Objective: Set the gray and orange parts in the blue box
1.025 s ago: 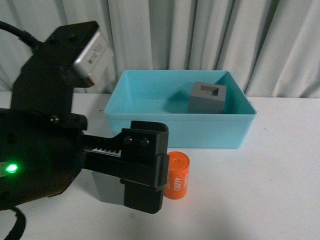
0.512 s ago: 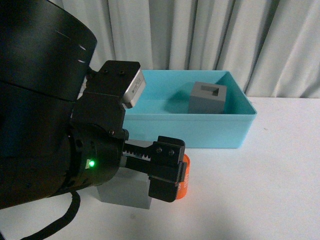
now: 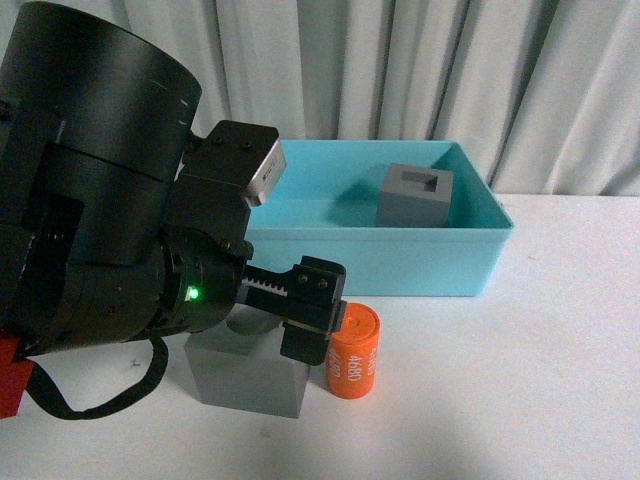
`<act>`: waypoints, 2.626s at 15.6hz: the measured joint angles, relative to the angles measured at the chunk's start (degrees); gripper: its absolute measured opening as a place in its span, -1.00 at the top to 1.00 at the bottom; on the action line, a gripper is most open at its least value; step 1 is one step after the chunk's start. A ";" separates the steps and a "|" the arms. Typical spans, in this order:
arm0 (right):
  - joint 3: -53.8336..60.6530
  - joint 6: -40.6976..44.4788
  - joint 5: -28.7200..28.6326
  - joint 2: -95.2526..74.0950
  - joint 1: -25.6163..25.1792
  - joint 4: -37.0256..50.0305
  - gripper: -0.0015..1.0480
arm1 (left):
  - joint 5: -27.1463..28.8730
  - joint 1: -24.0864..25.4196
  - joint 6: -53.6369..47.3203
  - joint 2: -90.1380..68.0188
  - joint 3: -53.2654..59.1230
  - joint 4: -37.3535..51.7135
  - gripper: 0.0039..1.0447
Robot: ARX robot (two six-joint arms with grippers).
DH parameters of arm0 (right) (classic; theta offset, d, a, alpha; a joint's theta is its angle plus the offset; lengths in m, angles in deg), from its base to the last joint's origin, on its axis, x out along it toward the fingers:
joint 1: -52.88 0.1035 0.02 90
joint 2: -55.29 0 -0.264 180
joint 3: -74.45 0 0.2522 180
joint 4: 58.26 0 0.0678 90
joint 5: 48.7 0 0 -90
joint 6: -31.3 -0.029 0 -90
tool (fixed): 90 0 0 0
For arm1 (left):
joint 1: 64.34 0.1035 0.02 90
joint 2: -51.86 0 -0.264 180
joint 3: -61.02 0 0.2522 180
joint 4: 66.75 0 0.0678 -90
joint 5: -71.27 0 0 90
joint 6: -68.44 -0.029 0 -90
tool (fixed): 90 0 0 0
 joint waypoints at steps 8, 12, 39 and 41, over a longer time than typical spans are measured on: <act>0.00 0.00 0.00 -0.02 0.00 0.00 -0.87 | -1.60 4.85 -4.44 -2.62 -0.17 1.07 -0.88; 0.00 0.00 0.00 0.00 0.00 0.02 -0.87 | -1.92 5.33 -6.78 -3.93 -0.15 2.03 -0.88; 0.00 0.00 0.00 0.00 0.00 0.02 -0.87 | -3.45 5.53 -7.61 -5.73 -0.61 0.74 0.61; 0.00 0.00 0.00 0.00 0.00 0.02 -0.87 | -3.78 5.55 -7.54 -4.50 -0.48 -1.11 0.63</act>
